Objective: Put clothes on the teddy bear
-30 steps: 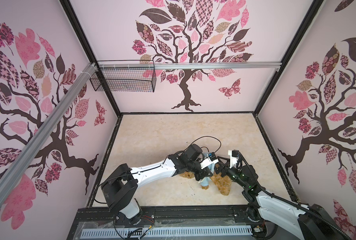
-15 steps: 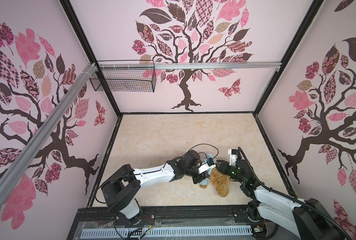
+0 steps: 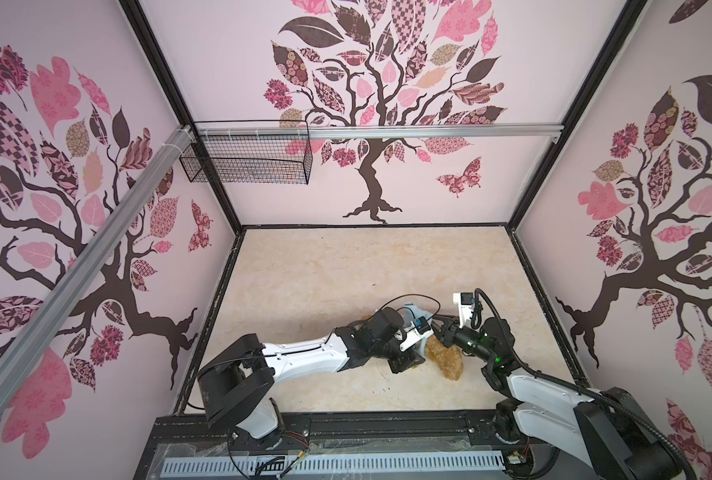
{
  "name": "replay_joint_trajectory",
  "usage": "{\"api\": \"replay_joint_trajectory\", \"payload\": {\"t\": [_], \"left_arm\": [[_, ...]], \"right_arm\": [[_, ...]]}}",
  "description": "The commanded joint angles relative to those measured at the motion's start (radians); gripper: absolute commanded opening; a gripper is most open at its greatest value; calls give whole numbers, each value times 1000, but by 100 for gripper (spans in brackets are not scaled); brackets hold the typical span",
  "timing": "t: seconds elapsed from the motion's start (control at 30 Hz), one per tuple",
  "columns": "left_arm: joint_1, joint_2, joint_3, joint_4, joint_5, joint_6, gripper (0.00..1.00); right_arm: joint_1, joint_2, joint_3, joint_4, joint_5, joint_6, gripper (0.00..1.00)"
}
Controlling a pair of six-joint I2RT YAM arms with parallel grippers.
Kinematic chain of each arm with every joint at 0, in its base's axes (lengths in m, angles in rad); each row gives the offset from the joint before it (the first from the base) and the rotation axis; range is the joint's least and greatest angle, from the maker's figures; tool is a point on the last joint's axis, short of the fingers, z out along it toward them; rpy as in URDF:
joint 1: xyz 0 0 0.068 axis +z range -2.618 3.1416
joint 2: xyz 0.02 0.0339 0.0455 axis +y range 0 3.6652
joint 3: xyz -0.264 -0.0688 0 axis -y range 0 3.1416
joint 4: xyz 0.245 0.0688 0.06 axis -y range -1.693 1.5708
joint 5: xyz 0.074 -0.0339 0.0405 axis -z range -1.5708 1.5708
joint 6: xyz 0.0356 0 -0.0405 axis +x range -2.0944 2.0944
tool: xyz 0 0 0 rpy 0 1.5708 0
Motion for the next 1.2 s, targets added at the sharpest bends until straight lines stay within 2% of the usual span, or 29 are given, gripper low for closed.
{"api": "replay_joint_trajectory", "payload": {"t": [0.0,0.13,0.27,0.43,0.53,0.67,0.77,0.87,0.9,0.97,1.03,1.17], "left_arm": [[31,-139,30,-78,-11,-15,53],[110,-293,54,-214,1,33,59],[179,-378,74,-337,14,148,78],[190,-333,137,-454,107,314,85],[190,-283,151,-430,146,344,86],[192,-219,177,-402,140,362,85],[193,-182,185,-391,186,351,76],[205,-160,168,-368,214,319,57],[210,-158,161,-358,223,305,53],[217,-157,159,-351,242,286,41],[226,-164,161,-376,236,285,29],[290,-190,178,-492,219,298,17]], "right_arm": [[-5,-26,50,84,-143,-52,15],[-5,-49,72,69,-234,-63,14],[-2,-73,97,63,-302,-44,13],[28,-78,131,67,-333,-12,12],[68,-74,145,68,-329,-10,12],[118,-56,161,71,-332,-9,12],[130,-39,159,102,-336,7,12],[130,-29,163,106,-349,13,13],[129,-29,167,95,-349,5,15],[129,-36,185,8,-350,-36,26],[129,-63,229,-182,-324,-114,41],[130,-187,309,-587,-152,-283,63]]}}
